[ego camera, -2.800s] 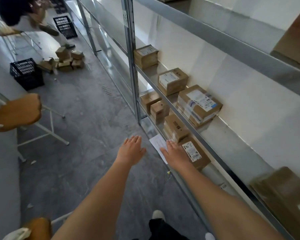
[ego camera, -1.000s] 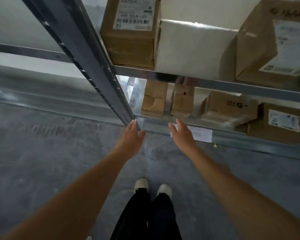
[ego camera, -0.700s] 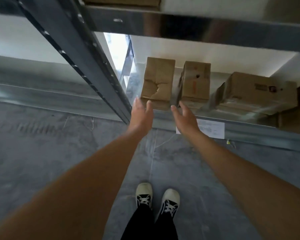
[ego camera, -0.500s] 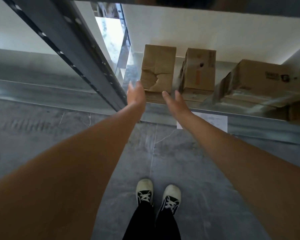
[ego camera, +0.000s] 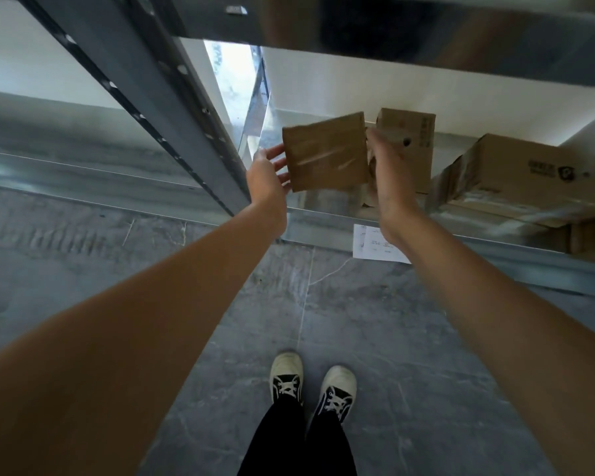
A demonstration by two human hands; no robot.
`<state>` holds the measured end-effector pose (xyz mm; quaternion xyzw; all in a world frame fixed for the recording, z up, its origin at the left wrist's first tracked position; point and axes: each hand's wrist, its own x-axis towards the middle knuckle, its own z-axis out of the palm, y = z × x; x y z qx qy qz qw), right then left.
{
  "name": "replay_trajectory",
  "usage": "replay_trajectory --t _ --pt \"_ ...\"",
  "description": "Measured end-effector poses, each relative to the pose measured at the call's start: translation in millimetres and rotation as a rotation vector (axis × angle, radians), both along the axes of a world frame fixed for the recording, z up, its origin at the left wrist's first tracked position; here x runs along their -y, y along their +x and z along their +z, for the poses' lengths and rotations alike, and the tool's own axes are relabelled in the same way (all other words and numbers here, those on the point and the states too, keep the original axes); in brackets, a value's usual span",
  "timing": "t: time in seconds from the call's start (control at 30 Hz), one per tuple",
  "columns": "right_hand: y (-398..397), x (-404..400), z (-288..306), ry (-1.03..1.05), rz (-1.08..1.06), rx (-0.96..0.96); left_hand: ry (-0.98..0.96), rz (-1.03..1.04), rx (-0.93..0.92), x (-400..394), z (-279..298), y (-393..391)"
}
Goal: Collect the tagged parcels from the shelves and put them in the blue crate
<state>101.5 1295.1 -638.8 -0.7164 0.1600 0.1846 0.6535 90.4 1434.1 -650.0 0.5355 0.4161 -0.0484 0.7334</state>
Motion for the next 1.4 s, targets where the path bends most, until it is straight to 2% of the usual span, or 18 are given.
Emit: replay_trajectory --t 0.2,0.37,0.53,0.7,0.8,0.9,0.97,1.03,1.1,1.17,1.27,1.33,1.4 --pt "0 1 14 -0.057 0.03 0.083 0.146 -0.005 0.051 -4 10 5" --pt "-5 4 10 -0.032 0.048 0.092 0.101 -0.241 0.047 -4 15 -1" --pt "-8 2 11 0.011 0.012 0.035 -0.018 -0.165 -0.015 -12 1 -10" --pt "-7 1 16 -0.033 0.071 0.016 -0.029 -0.365 -0.098 -15 -2 -17" --pt "-8 3 15 -0.099 0.08 0.02 0.041 -0.468 -0.031 -17 -7 -19" --pt "-7 8 13 -0.172 0.087 0.054 0.038 -0.434 0.017 -14 -12 -21" --pt "-13 12 11 -0.271 -0.002 0.133 -0.001 -0.34 0.019 -9 -13 -23" --pt "-29 19 8 -0.423 -0.258 0.216 -0.097 -0.211 -0.01 -3 -12 -27" --pt "-48 25 7 -0.462 -0.48 0.212 -0.255 -0.062 -0.018 9 -11 -33" --pt "-63 24 0 -0.285 -0.514 0.0 -0.398 0.067 -0.006 23 -12 -40" --pt "-76 3 -9 0.076 -0.306 -0.316 -0.545 0.116 0.01 43 -16 -51" --pt "-76 -12 -19 0.224 -0.281 -0.338 -0.602 0.093 0.017 53 -21 -59" --pt "-67 -21 -27 0.254 -0.341 -0.315 -0.595 0.051 0.008 58 -27 -63"
